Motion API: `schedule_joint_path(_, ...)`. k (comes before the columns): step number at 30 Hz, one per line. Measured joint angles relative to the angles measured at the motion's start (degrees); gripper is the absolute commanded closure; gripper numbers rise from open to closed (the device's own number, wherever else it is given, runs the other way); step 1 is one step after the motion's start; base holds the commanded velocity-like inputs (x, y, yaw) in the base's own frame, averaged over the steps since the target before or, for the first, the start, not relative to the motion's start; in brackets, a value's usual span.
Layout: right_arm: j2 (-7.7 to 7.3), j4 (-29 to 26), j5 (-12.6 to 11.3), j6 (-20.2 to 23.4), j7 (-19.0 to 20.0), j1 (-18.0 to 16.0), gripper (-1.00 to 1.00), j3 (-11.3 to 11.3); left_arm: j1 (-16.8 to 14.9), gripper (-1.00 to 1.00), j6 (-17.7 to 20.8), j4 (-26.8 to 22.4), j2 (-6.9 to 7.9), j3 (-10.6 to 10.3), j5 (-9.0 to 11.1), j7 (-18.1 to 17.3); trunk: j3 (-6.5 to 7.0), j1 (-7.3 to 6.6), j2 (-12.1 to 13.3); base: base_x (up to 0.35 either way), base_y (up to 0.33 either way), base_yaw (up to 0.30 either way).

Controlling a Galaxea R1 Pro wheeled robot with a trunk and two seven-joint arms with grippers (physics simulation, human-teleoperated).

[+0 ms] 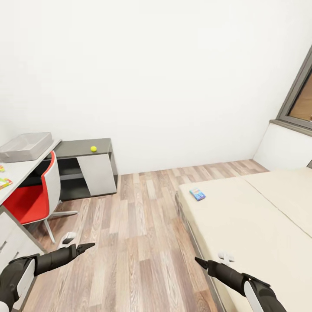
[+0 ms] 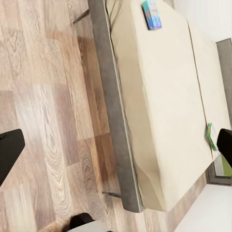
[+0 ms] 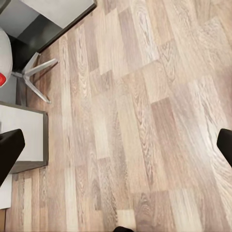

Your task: Put all the toys in the child's room - the three board games (two on the bed and one on the table), the two jigsaw puzzles on the table, and the tennis ball on the table - inside the toy box on the table in the child's room.

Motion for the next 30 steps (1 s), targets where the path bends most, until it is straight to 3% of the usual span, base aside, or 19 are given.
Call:
schedule_joint_path(7, 0.04, 0.0, 0.0, -0.1, -0.1, 0.0, -1.0, 0.0, 0.0, -1.0, 0.0, 0.0, -0.1, 0.0, 0.0, 0.0, 0.0, 0.0, 0.0, -0.004, 0.0, 0.022)
schedule_joint_path(18, 1.55, 0.0, 0.1, 0.0, -1.1, 0.0, -1.0, 0.0, 0.0, -1.0, 0.0, 0.0, -0.11, 0.0, 0.0, 0.1, 0.0, 0.01, 0.0, -0.011, -0.005, 0.002)
schedule_joint_path(30, 1.68, 0.0, -0.1, 0.0, -2.5, 0.0, -1.0, 0.0, 0.0, -1.0, 0.0, 0.0, -0.12, 0.0, 0.0, 0.1, 0.0, 0.0, 0.0, -0.106, -0.084, 0.001)
